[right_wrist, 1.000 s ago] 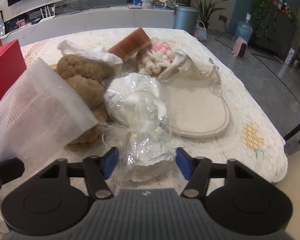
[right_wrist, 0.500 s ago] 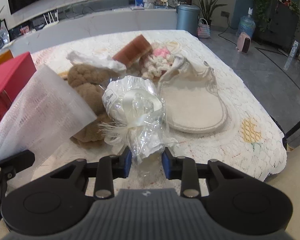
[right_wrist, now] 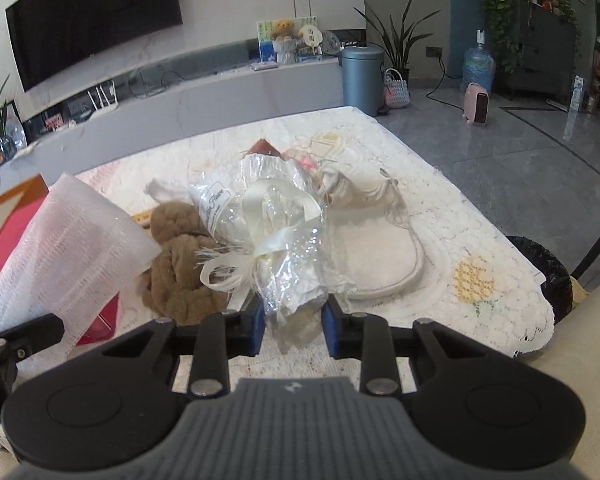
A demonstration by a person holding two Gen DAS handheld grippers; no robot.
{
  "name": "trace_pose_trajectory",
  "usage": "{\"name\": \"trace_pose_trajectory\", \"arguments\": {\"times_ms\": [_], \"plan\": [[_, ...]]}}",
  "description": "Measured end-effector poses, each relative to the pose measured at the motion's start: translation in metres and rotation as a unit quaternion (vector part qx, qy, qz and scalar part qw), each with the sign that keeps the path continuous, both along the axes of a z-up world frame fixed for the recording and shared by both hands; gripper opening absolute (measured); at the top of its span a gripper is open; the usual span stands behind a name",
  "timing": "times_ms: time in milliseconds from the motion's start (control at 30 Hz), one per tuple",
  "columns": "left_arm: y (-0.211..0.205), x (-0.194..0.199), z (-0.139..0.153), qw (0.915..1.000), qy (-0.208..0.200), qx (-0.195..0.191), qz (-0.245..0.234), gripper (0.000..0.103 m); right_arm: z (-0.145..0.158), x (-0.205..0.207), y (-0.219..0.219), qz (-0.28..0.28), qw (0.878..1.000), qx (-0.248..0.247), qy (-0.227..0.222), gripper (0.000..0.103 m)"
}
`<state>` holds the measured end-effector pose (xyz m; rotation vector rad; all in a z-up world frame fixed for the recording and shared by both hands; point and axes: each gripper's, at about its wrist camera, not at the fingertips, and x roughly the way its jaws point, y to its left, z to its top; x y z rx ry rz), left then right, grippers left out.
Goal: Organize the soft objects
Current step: 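Carry the plastic bag with the right tool while the left tool carries the cloth toward the cardboard box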
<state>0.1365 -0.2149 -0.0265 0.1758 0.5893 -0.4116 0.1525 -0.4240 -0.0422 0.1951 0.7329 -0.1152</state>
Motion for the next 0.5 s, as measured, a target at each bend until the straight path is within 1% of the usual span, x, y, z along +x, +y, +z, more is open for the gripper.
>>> {"name": "trace_pose_trajectory", "arguments": {"times_ms": [133,267,367,500], "plan": [[0.003,-0.004,0.009,0.9999,-0.01,-0.001,0.011,0.006,0.004,-0.006,-0.006,-0.001,1.0,0.007,-0.001,0.028],[0.005,-0.005,0.013,0.9995,-0.015,0.006,0.027,0.006,0.005,-0.015,-0.012,-0.02,1.0,0.01,0.002,0.028],[0.006,-0.005,0.014,0.9995,-0.012,0.002,0.028,0.006,0.009,-0.022,-0.01,-0.01,1.0,0.011,-0.003,0.028],[0.004,-0.008,0.018,0.9996,-0.017,0.0,0.025,0.006,0.02,-0.028,-0.006,-0.002,1.0,0.014,-0.02,0.028]]}}
